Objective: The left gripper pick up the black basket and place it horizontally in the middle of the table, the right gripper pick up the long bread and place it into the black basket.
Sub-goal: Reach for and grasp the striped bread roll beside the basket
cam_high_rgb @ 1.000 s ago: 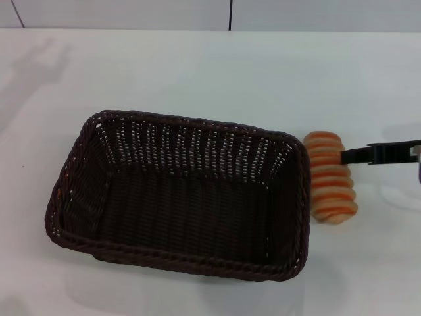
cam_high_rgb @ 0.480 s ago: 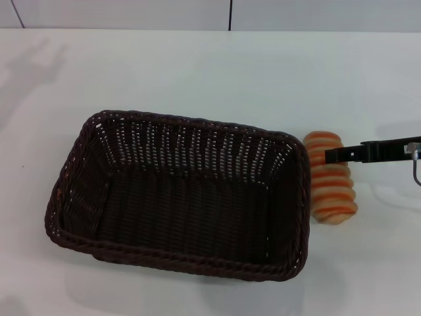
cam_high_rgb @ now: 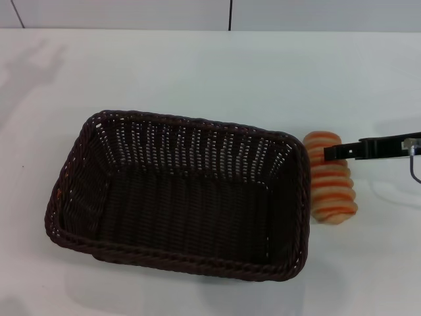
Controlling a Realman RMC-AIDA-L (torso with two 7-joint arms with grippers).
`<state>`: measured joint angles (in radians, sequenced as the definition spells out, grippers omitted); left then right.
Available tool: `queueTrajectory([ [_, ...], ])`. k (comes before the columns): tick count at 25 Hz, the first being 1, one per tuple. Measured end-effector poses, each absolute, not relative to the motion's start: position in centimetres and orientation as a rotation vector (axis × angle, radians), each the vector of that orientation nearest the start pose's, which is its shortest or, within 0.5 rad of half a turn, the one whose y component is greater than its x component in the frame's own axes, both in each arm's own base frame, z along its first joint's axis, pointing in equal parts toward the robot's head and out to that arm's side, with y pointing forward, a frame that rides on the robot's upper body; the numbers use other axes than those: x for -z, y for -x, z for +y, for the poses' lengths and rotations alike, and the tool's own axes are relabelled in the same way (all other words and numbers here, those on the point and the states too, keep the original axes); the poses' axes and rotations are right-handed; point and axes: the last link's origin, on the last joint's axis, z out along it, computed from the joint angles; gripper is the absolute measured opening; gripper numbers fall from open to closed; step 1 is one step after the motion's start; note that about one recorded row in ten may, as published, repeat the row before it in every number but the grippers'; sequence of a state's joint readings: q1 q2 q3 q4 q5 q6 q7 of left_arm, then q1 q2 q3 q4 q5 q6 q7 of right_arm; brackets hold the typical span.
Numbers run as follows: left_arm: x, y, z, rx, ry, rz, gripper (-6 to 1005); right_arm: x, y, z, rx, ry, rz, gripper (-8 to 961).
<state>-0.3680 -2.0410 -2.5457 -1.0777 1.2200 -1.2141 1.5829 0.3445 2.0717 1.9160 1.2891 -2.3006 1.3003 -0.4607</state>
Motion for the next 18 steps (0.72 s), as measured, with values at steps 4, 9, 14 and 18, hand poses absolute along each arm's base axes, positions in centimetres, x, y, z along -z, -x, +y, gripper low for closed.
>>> queueTrajectory([
  [4,-20.9,25.1,35.9,1.195,1.699,-0.459,453,-1.4,-25.0,34.3,-0.097,2.263,1.505,756],
  [9,-21.0,25.0,35.8,1.204,1.695,-0.454,453,-0.8,-24.9,34.6,-0.088,2.276,1.51,756],
  [14,-21.1,24.9,35.8,1.21,1.695,-0.448,453,-0.4,-25.1,34.6,-0.078,2.283,1.519,757],
  [18,-21.1,24.8,35.8,1.211,1.695,-0.446,453,-0.2,-25.1,34.7,-0.072,2.288,1.523,757],
])
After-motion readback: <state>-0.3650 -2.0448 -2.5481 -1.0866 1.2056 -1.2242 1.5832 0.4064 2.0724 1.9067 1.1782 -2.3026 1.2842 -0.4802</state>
